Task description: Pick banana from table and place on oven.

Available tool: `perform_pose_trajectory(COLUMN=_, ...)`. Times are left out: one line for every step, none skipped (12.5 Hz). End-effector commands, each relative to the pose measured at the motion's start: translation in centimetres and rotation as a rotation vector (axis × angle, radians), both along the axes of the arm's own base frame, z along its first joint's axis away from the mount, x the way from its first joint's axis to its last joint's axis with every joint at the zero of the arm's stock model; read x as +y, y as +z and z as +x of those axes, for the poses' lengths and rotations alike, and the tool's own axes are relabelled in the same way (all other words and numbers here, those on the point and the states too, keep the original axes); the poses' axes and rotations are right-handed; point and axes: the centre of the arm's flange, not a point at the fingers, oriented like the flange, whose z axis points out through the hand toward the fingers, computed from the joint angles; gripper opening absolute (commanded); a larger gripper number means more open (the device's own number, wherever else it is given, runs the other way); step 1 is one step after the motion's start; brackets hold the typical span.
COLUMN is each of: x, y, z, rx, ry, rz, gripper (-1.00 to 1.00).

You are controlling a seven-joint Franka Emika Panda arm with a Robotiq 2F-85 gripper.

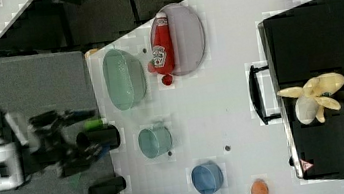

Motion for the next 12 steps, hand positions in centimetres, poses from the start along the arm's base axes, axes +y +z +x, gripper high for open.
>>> perform_pose_trajectory(x=3.9, y=-2.0, z=-0.6, rx=0.05, ry=-0.189, rz=-0.003, gripper=1.0)
perform_pose_trajectory(x=4.7, y=-1.9, z=-1.3, rx=0.062, ry=-0.176, rz=-0.007, gripper=1.0)
perform_pose_trajectory(x=5.0, y=-1.6, z=-1.7, rx=0.061, ry=-0.17, rz=-0.009, gripper=1.0)
perform_pose_trajectory(x=5.0, y=-1.3, z=-1.9, rx=0.055, ry=-0.172, rz=-0.008, gripper=1.0)
perform_pose_trajectory(x=4.9, y=-1.1, z=-2.1, rx=0.051, ry=-0.174, rz=-0.008, gripper=1.0)
perform_pose_trajectory(x=4.7, y=-1.1, z=-2.0, rx=0.05, ry=-0.176, rz=-0.007, gripper=1.0)
perform_pose_trajectory(x=4.7, y=-1.2, z=-2.0, rx=0.051, ry=-0.176, rz=-0.007, gripper=1.0)
perform_pose_trajectory(x=4.7, y=-1.3, z=-2.0, rx=0.053, ry=-0.176, rz=-0.008, gripper=1.0)
perform_pose_trajectory(x=4.8, y=-1.3, z=-2.0, rx=0.054, ry=-0.176, rz=-0.008, gripper=1.0)
perform_pose_trajectory(x=4.8, y=-1.3, z=-2.0, rx=0.054, ry=-0.176, rz=-0.008, gripper=1.0)
perform_pose_trajectory(x=4.8, y=-1.4, z=-2.0, rx=0.054, ry=-0.176, rz=-0.008, gripper=1.0)
perform_pose_trajectory(x=4.8, y=-1.4, z=-2.0, rx=0.054, ry=-0.176, rz=-0.008, gripper=1.0)
